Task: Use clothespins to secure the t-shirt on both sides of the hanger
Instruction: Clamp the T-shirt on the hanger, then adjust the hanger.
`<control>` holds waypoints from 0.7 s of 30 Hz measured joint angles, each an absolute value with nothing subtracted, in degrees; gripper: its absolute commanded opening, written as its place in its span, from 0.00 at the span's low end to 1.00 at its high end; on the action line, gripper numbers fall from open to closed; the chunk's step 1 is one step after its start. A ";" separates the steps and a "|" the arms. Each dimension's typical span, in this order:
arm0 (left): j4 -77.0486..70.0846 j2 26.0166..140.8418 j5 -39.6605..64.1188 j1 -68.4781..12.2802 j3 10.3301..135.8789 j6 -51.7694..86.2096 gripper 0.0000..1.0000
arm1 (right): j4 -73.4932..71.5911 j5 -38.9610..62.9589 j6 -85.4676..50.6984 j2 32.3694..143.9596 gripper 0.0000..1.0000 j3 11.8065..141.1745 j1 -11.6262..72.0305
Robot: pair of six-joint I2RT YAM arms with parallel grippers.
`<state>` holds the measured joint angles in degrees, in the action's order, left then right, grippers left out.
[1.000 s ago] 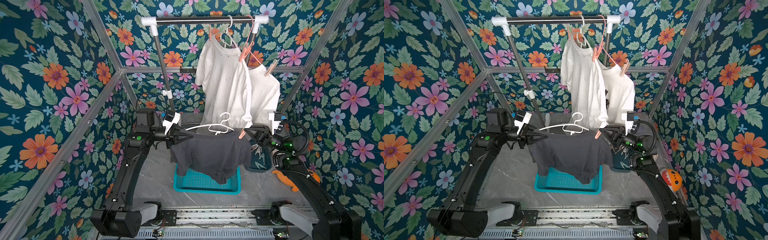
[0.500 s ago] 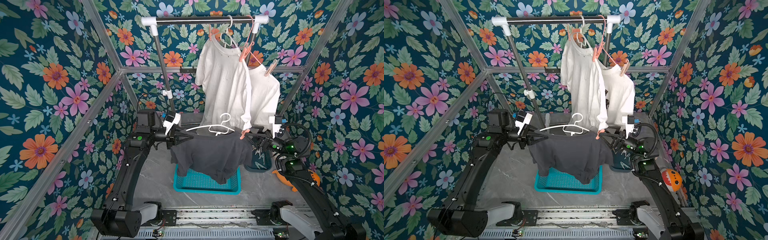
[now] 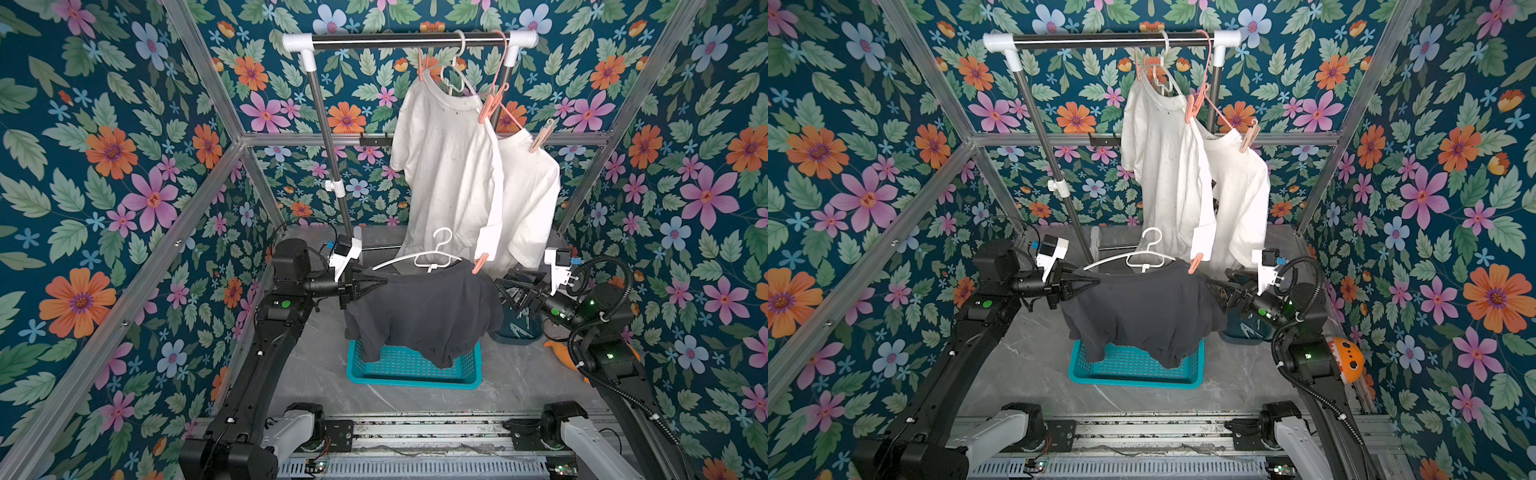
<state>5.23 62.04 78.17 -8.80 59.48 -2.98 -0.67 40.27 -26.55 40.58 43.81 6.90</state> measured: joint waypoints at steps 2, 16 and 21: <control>5.19 62.13 76.84 -8.86 59.24 -3.01 0.00 | 3.44 37.93 -25.26 40.60 0.91 44.03 6.90; 5.37 64.60 78.17 -9.17 59.96 -3.70 0.00 | 14.74 33.26 -19.00 35.00 0.84 43.18 6.79; 5.45 65.23 81.89 -9.19 61.30 -3.64 0.00 | 11.49 39.72 -16.21 37.74 0.81 45.19 6.79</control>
<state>5.45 65.23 81.89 -9.19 61.30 -3.64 11.49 39.72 -16.21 37.74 45.19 6.79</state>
